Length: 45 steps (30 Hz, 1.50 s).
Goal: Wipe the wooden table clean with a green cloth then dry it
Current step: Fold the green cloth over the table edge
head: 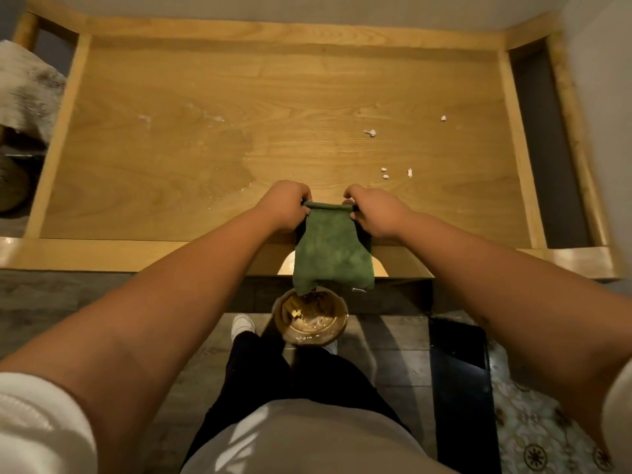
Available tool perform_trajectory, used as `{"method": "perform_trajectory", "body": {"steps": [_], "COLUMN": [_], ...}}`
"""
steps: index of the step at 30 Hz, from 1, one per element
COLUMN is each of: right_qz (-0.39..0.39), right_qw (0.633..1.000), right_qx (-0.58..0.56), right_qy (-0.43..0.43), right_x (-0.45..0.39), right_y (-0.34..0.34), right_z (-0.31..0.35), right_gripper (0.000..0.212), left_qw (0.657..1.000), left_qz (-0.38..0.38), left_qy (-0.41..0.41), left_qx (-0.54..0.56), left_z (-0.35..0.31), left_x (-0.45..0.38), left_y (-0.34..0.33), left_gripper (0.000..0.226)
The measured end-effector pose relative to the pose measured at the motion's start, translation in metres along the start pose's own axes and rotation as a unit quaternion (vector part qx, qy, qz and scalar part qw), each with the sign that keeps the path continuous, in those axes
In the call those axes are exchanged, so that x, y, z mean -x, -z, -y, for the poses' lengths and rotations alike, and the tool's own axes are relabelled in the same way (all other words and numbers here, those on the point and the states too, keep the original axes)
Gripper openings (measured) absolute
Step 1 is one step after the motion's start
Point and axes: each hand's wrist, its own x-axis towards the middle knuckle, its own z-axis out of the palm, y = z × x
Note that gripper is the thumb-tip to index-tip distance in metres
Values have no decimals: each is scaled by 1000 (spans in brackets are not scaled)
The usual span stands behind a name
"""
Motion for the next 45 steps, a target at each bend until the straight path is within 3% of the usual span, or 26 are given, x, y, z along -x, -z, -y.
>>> {"method": "perform_trajectory", "body": {"steps": [4, 7, 13, 16, 18, 22, 24, 27, 29, 32, 37, 42, 45], "right_qz": [-42, -67, -89, -30, -2, -36, -34, 32, 55, 24, -49, 31, 76], "right_qw": [997, 995, 994, 994, 990, 986, 985, 984, 982, 988, 989, 996, 994], "right_qx": [53, 62, 20, 54, 90, 131, 149, 171, 181, 152, 101, 78, 69], "right_qy": [34, 47, 62, 96, 110, 100, 82, 41, 29, 19, 93, 38, -24], "right_x": [-24, -32, 6, 40, 57, 79, 88, 99, 105, 116, 146, 170, 179], "right_y": [29, 47, 29, -10, -34, -59, -68, -81, -86, -89, -111, -148, -169], "right_z": [8, 10, 14, 18, 18, 14, 14, 12, 11, 19, 35, 45, 49], "right_gripper": [20, 22, 17, 17, 23, 46, 64, 92, 100, 100, 81, 77, 86], "left_qw": [996, 994, 991, 973, 953, 947, 941, 941, 946, 959, 983, 978, 973], "left_qz": [-84, -99, -65, -28, 24, 65, 75, 91, 97, 86, 69, 107, 139], "left_qy": [-24, -32, -116, -204, -238, -189, -177, -149, -131, -109, -87, -36, -10], "left_qx": [18, 32, -12, -106, -186, -252, -279, -289, -280, -248, -149, -173, -186], "left_z": [7, 12, 23, 37, 46, 57, 59, 55, 50, 40, 33, 45, 59], "left_x": [-6, -6, 37, 67, 83, 105, 111, 116, 121, 134, 172, 212, 225], "left_y": [33, 48, 28, 2, -17, -43, -52, -56, -57, -61, -75, -102, -115], "left_gripper": [13, 11, 11, 14, 33, 84, 91, 96, 97, 95, 89, 91, 93]}}
